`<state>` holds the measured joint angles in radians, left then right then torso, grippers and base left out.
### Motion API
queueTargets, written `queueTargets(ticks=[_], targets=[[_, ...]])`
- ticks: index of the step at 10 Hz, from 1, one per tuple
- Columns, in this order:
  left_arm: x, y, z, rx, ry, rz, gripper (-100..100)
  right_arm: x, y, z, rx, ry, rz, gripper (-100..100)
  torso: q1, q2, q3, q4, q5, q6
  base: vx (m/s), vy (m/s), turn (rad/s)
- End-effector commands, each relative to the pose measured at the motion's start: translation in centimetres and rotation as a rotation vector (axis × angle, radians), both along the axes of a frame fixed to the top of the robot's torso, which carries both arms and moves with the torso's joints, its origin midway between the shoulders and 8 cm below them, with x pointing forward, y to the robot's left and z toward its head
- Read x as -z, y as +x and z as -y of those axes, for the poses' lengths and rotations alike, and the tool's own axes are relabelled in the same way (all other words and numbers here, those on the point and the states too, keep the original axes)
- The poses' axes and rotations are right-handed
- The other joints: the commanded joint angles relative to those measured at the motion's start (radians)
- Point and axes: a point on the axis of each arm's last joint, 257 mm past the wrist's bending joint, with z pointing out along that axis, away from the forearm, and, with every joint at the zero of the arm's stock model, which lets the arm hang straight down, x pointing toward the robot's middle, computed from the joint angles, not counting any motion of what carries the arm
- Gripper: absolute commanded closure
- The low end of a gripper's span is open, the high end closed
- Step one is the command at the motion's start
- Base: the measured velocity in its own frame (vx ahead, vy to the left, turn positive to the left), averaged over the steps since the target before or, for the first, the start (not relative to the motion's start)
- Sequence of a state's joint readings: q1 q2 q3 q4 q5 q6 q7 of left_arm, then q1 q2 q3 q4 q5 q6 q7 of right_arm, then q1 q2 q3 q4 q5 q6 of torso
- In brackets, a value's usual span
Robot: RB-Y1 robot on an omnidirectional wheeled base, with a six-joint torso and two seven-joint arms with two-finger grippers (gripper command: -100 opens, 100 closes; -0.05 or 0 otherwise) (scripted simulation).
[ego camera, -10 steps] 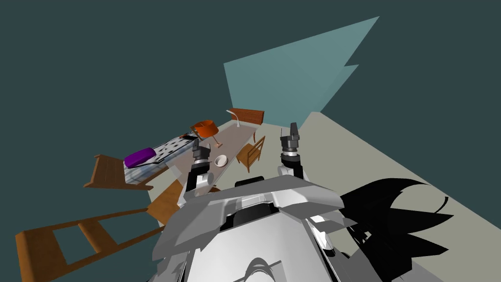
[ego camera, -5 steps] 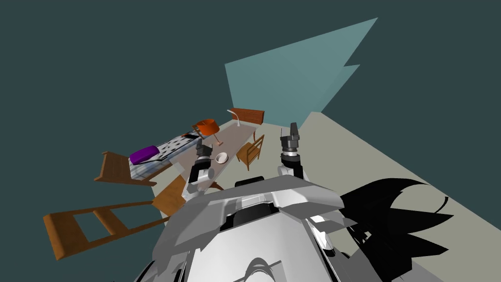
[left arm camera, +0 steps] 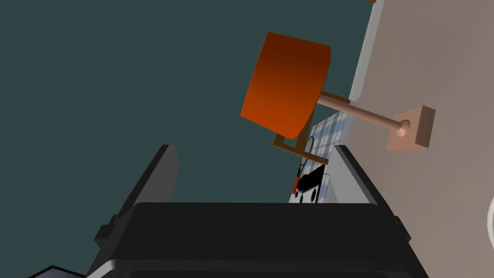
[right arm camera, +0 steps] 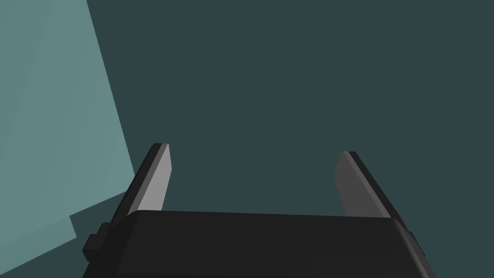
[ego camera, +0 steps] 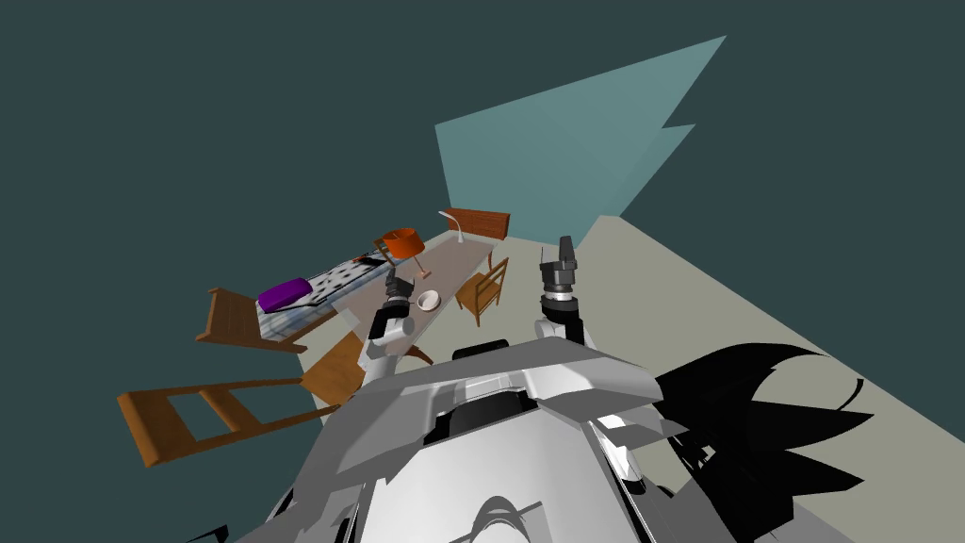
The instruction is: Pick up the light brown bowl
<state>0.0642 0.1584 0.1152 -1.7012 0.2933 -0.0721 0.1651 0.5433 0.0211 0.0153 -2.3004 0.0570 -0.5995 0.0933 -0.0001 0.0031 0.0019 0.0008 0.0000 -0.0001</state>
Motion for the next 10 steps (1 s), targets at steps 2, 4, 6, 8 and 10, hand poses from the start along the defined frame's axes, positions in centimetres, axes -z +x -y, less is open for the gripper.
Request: queueTargets(ticks=[2,4,6,8,10], targets=[[2.3,1.3,-0.1,0.006,-0.05,-0.064,-100,0.0,0.0,0.0,0.0,0.0,0.0,0,0.0,-0.001,0.0,0.0,0.0,0.0,-0.036,0.002,0.015],[3.7,2.4,-0.1,0.012,-0.09,-0.11,-100,0.0,0.0,0.0,0.0,0.0,0.0,0,0.0,-0.002,-0.001,0.0,0.0,0.0,-0.023,0.0,0.015],[5.7,3.4,0.0,0.017,-0.133,-0.167,-100,0.0,0.0,0.0,0.0,0.0,0.0,0,0.0,-0.003,-0.002,-0.001,0.0,0.0,-0.014,0.005,0.015],[6.7,4.4,0.4,0.026,-0.172,-0.208,-100,0.0,0.0,0.0,0.0,0.0,0.0,0,0.0,-0.003,-0.002,-0.001,0.0,0.0,-0.001,0.004,0.01],[9.3,5.1,0.7,0.028,-0.215,-0.28,-100,0.0,0.0,0.0,0.0,0.0,0.0,0,0.001,-0.004,-0.002,-0.001,0.0,0.0,0.007,0.015,0.021]])
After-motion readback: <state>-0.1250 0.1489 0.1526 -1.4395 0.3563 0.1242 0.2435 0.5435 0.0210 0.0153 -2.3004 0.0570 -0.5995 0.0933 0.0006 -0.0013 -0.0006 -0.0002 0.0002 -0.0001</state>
